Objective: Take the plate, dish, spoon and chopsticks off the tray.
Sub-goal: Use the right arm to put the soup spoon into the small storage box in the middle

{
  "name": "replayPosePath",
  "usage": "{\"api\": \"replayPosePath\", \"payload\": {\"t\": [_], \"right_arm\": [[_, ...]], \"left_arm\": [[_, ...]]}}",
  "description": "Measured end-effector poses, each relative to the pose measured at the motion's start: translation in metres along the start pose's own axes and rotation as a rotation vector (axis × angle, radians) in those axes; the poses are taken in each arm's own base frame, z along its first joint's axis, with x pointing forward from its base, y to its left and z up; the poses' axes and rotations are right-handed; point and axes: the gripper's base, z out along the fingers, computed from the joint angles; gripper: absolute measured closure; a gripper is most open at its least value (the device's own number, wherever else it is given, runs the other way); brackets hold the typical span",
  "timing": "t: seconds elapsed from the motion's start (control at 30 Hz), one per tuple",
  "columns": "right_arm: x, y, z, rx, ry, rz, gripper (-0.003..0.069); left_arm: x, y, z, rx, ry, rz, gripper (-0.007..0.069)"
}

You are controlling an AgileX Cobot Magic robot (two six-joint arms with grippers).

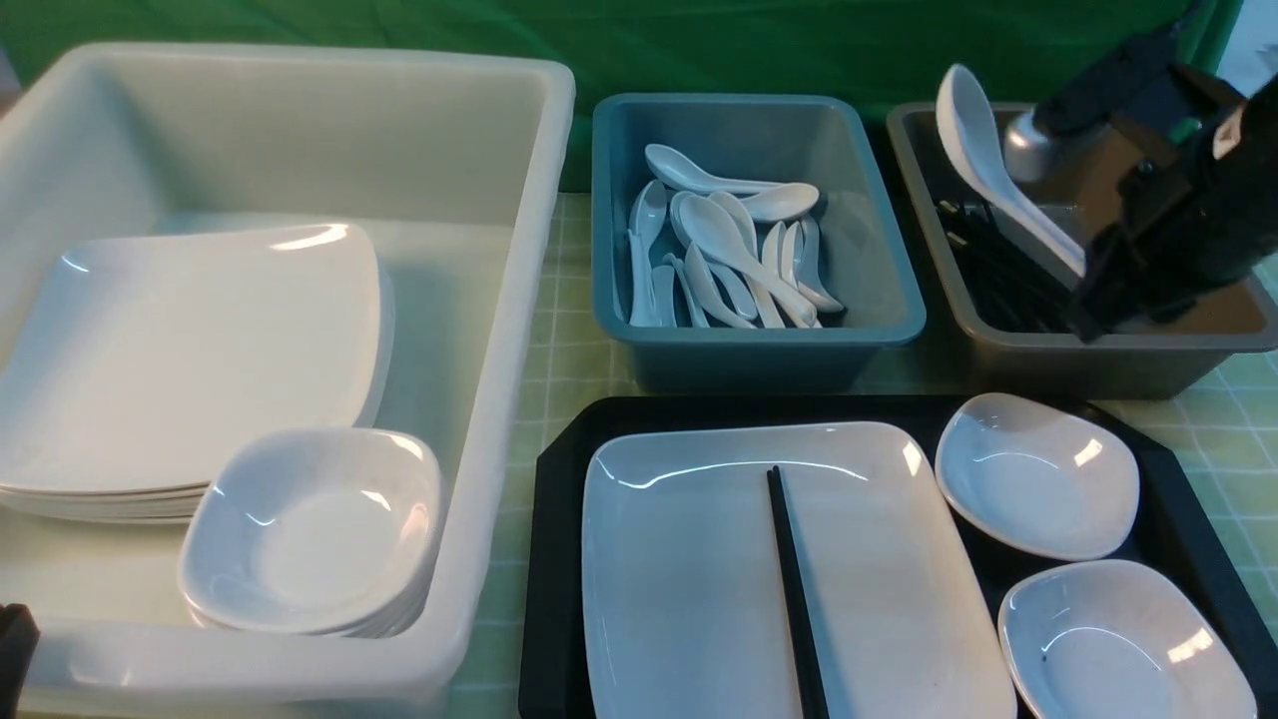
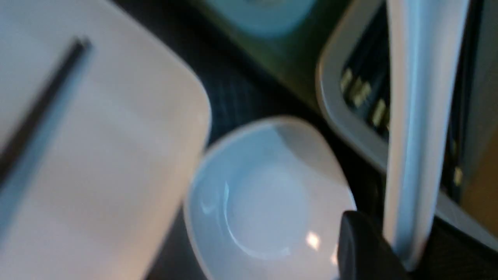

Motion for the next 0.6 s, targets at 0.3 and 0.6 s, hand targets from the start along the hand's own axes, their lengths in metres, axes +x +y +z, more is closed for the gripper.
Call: {"api": "replayPosePath", "payload": {"t": [0.3,0.6], "right_arm": [[-0.061,0.041,0.068,-0.129,-0.052,0.076,0.0536],[-0.083,0.049,0.109,-0.113,-0.16,0.107,0.0286]], "left_arm": [[0.0,0.0,0.0,0.0,0.0,-0.001,0.0625],[0.0,0.0,0.0,0.0,0.0,-0.001,0.0625]]}}
